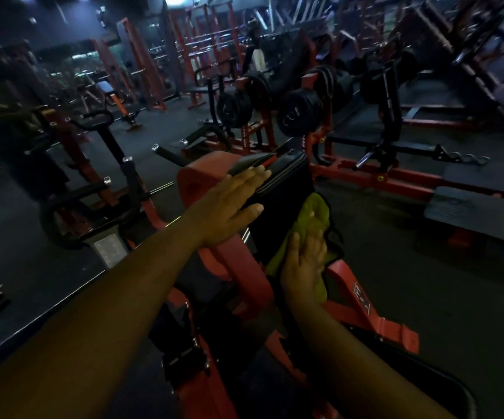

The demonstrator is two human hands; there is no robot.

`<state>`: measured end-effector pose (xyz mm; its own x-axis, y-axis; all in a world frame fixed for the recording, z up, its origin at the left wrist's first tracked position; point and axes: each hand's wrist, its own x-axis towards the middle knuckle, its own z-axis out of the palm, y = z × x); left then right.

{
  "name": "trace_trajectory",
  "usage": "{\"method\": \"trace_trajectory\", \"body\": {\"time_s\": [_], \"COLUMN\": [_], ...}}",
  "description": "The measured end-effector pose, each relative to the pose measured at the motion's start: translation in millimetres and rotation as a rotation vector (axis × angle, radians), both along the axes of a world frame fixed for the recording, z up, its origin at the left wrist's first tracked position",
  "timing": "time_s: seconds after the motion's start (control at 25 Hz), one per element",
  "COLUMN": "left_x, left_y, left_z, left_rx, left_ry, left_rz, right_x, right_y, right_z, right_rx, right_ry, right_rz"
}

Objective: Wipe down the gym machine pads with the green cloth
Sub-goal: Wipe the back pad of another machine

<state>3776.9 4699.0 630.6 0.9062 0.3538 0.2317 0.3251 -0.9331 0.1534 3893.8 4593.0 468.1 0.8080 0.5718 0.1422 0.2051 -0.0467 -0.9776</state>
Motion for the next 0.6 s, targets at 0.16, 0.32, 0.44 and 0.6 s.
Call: {"method": "trace_trajectory", "body": {"time_s": [0.16,0.32,0.44,0.6], "left_x": [-2,-2,3,9], "left_y": [14,30,29,26], "left_z": [23,16,3,-5], "left_rx": [-0.069,-0.069,0.061,0.140], "left_ry": [0.088,0.088,0.061,-0.026], "left_rz": [-0.085,-0.163,-0.158,-0.143], "right_x": [2,-11,-29,-7], "right_y": [19,24,18,11], "right_z": [89,82,13,-76], "right_rx": [0.134,0.215,0.198,0.133], "right_ry": [-0.108,-0.228,-0.276,-0.099], "right_rz": [-0.011,-0.116,-0.231,-0.250]}}
